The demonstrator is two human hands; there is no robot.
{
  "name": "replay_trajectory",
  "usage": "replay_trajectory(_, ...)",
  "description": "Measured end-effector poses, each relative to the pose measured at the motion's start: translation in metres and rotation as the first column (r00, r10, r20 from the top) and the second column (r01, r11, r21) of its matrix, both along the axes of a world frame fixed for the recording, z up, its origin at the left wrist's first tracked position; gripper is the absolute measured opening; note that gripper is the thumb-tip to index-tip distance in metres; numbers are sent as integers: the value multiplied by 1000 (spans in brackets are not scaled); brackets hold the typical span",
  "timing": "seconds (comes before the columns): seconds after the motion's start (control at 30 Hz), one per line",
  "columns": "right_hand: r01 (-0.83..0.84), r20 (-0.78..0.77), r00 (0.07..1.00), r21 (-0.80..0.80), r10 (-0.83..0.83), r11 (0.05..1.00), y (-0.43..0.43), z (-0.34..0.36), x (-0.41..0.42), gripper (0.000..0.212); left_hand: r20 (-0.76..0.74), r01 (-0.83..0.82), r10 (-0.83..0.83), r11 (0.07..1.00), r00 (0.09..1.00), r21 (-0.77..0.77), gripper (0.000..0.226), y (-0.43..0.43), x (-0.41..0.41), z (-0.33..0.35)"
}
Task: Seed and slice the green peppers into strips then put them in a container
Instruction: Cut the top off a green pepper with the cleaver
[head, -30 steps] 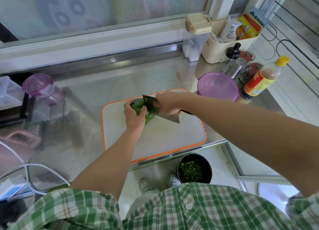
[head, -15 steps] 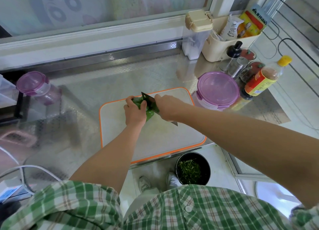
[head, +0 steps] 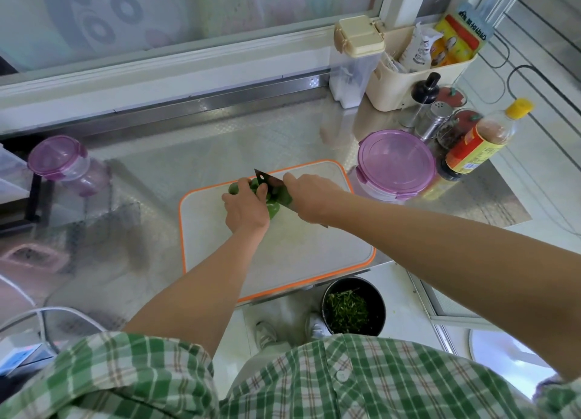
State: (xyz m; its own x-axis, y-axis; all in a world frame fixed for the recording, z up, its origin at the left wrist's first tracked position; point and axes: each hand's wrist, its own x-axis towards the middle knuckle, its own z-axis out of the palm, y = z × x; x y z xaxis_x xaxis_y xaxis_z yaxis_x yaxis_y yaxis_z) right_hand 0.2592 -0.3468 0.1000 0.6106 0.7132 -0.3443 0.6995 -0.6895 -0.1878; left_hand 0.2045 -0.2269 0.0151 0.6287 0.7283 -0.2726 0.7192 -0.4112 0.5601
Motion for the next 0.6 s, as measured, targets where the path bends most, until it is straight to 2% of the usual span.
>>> replay_trajectory(0.47,15,15,1000,48,-16,999,20,-9,1,31,-91,-23,27,999,995,44,39,15,17,-2)
replay_trajectory(0.6,22,-47,999,17,-21,1000,25,-7,8,33,-99,-8,11,999,995,31,40,24,21,-4)
